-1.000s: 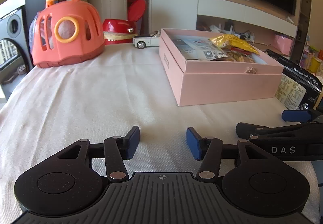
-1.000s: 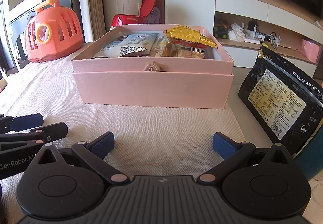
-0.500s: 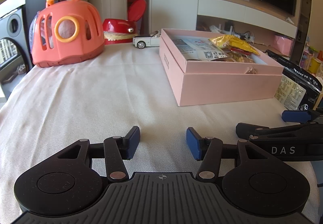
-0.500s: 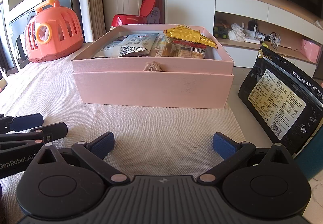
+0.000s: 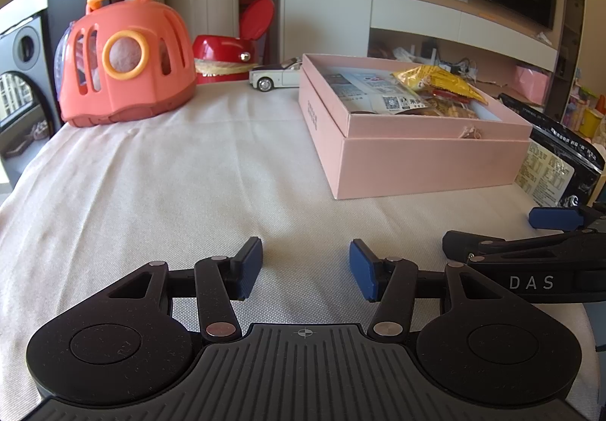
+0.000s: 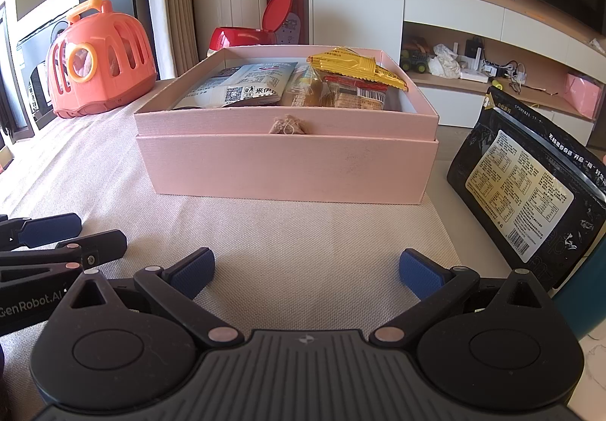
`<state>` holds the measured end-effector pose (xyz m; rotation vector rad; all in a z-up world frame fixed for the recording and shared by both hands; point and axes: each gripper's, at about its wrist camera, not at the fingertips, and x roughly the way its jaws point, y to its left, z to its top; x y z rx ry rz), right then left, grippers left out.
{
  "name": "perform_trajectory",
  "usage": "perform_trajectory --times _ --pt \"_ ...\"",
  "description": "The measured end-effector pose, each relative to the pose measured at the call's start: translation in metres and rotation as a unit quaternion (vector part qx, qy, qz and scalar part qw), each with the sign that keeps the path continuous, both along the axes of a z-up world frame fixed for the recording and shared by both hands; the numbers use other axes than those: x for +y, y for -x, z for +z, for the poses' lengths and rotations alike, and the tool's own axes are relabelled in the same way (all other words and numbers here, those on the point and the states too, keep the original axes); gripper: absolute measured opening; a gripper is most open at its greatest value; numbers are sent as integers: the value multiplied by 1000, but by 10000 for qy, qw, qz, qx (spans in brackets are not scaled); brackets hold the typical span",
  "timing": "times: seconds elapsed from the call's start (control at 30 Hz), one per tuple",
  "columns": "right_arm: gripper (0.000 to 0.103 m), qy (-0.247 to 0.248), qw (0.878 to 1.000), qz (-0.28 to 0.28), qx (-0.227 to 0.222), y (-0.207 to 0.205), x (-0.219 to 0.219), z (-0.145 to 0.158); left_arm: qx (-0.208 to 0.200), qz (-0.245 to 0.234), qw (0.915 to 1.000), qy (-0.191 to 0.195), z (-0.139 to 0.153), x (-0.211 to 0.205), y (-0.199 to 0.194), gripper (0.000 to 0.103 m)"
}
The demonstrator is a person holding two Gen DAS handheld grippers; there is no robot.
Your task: Organize snacks
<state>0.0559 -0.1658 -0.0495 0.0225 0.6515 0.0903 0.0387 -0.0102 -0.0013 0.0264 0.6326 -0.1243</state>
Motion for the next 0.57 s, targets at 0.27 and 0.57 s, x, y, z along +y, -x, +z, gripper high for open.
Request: perform_trajectory --times 0.27,0.57 --pt "103 -1 10000 1 0 0 0 0 -2 -1 10000 4 0 1 0 57" --pt "103 -1 10000 1 0 0 0 0 -7 -38 9999 147 0 4 0 57"
